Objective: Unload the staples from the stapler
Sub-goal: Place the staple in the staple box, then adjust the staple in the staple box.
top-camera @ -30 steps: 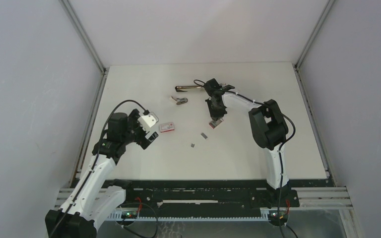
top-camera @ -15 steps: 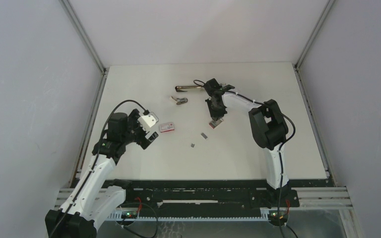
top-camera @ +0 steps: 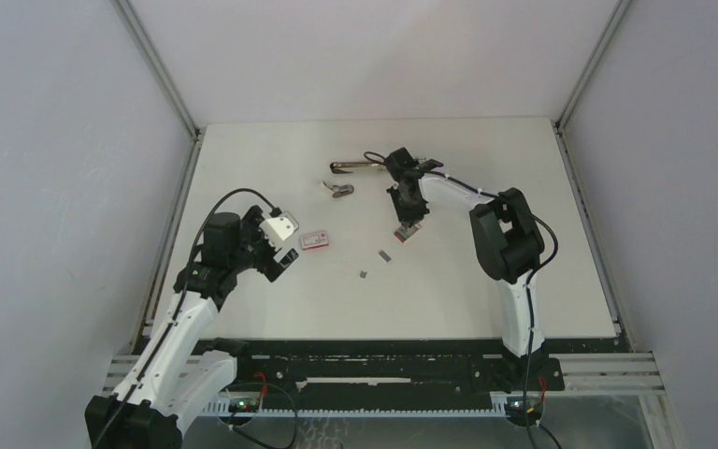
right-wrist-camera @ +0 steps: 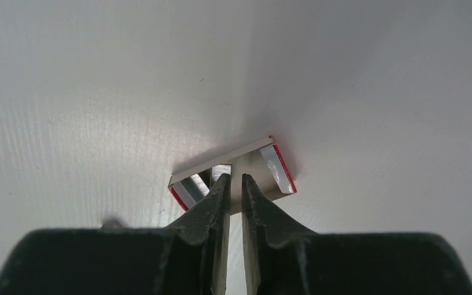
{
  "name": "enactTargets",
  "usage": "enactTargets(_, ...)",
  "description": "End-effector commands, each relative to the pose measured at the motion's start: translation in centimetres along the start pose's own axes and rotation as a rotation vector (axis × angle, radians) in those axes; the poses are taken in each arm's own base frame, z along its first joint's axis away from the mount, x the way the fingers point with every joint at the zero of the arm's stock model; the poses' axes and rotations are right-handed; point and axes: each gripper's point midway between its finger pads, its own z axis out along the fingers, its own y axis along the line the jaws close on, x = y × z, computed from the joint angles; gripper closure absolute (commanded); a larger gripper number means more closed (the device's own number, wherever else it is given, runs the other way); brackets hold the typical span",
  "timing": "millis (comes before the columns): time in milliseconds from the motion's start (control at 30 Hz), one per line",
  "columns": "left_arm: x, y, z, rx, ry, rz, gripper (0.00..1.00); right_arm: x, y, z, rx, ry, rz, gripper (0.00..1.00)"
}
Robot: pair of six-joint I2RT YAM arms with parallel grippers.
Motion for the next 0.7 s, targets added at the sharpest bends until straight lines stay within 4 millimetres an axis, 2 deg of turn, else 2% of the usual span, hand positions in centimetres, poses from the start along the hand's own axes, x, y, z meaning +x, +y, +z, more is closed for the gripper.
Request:
enactTargets(0,-0.4,0.4,0.0,-0.022,-0.03,0.001,0.0,-1.9,0.7,-3.5,-0.056,-0.085,-0.038,0.88)
enactTargets(300,-0.4,0.4,0.0,-0.022,-0.029,0.001,0.0,-1.8,0.6,-4.4,-0.057,-0.1,-0.105,0.88)
enactTargets(667,-0.4,0.4,0.0,-0.022,-0.031,0.001,0.0,-0.1,-0.3,-2.5,0.061,-0.035,-0.247,0.94)
